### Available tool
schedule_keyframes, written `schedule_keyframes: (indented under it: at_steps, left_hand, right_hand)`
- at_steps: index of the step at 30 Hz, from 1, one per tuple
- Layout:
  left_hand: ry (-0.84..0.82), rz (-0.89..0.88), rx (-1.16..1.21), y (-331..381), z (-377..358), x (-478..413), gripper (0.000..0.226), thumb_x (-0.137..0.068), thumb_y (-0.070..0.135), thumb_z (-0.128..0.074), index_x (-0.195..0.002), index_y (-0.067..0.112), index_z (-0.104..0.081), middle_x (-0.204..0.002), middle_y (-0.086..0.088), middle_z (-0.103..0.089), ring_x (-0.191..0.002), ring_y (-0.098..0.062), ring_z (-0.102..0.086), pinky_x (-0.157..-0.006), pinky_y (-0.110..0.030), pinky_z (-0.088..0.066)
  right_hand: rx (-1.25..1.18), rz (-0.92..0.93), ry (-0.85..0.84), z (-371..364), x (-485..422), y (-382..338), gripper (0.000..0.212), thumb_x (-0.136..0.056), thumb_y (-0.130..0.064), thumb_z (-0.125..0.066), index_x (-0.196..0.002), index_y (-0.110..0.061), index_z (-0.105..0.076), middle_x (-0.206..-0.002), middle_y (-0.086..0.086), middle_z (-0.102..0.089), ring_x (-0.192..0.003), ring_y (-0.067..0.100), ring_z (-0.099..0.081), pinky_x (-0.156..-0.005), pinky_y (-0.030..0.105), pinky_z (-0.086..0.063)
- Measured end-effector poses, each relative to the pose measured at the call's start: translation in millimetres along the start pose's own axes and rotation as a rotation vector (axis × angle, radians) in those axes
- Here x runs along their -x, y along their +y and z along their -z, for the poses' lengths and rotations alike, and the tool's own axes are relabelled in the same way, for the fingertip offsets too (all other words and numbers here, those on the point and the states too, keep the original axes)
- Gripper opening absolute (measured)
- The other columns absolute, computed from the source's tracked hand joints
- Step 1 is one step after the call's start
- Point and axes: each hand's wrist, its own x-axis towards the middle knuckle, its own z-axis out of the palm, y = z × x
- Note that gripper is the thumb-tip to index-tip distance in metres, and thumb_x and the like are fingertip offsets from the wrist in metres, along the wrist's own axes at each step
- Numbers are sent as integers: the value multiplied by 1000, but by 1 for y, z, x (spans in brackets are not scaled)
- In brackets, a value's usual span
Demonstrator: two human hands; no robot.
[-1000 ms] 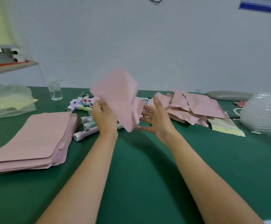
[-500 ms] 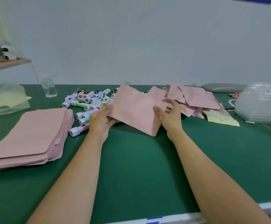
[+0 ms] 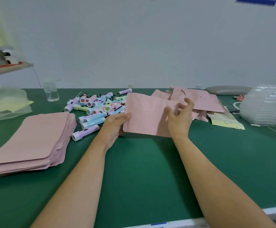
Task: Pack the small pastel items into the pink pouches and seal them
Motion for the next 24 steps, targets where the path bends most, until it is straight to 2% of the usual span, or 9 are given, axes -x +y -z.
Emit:
schedule_keyframes:
  at_steps: [2,3,5,7,9,11,14,18,24]
  left_hand:
    - [18,-24,-5,0,-2,2,26,-90,35,-76,-105,15,-83,-115,-10,-80,-100,-25,-78,-77,-31,-64]
    - [27,-36,1,1,-3,3,26,-87,37,-78,-103,17,-84,-114,-9,-80,-99,-24,-79,-76,-30,-64]
    - [47,-98,-30,0,-5,3,26,-85,39,-80,-103,20,-85,-113,-6,-80,-100,-22,-78,-83,-33,-63]
    - [93,-244,-97,-2,-9,3,22,-88,35,-81,-105,23,-85,-109,-4,-81,-104,-18,-78,-95,-33,-61]
    - [106,-374,-114,-3,-15,3,13,-93,25,-79,-104,30,-85,-106,-2,-81,-104,-17,-78,-92,-26,-60]
    - [95,-443,-132,-4,-22,4,23,-97,11,-75,-104,31,-85,-105,-2,-82,-105,-18,-78,-91,-24,-59]
    - [69,-426,-119,-7,-28,4,25,-94,1,-76,-108,19,-84,-104,-7,-82,-101,-24,-79,-87,-27,-62]
    - [80,-398,-81,-4,-30,8,24,-82,2,-87,-98,20,-86,-97,-9,-82,-91,-23,-80,-76,-25,-62]
    - [135,-380,-132,-2,-17,8,18,-66,32,-96,-76,27,-82,-78,0,-79,-69,-9,-73,-66,-19,-55]
  right_hand:
    - [230,215,68,1,4,-6,53,-92,-30,-75,-138,-17,-50,-129,3,-57,-116,21,-55,-99,41,-50]
    - [238,286,46,1,6,-10,42,-94,-33,-73,-130,-18,-57,-119,-1,-61,-107,18,-59,-93,41,-53]
    - [119,350,-87,-2,14,-21,28,-97,-38,-70,-117,-21,-64,-91,-12,-66,-85,7,-63,-79,30,-55]
    - [27,393,-195,-9,27,-30,29,-96,-42,-70,-114,-20,-66,-78,-15,-66,-79,3,-64,-71,16,-50]
    - [-19,406,-259,-18,39,-37,32,-93,-44,-74,-112,-18,-69,-79,-17,-68,-81,0,-67,-68,15,-53]
    - [-64,369,-308,-24,46,-41,34,-90,-47,-77,-106,-18,-73,-82,-19,-70,-83,-2,-69,-68,19,-59]
    - [-60,369,-319,-24,46,-42,29,-90,-48,-77,-97,-19,-77,-82,-18,-74,-81,-5,-71,-74,15,-58]
    - [-55,405,-351,-23,50,-42,29,-97,-45,-70,-87,-20,-78,-77,-16,-75,-77,4,-73,-72,27,-60]
    - [-122,357,-528,-19,46,-40,16,-101,-35,-67,-86,-33,-75,-77,-13,-73,-76,19,-71,-63,41,-64]
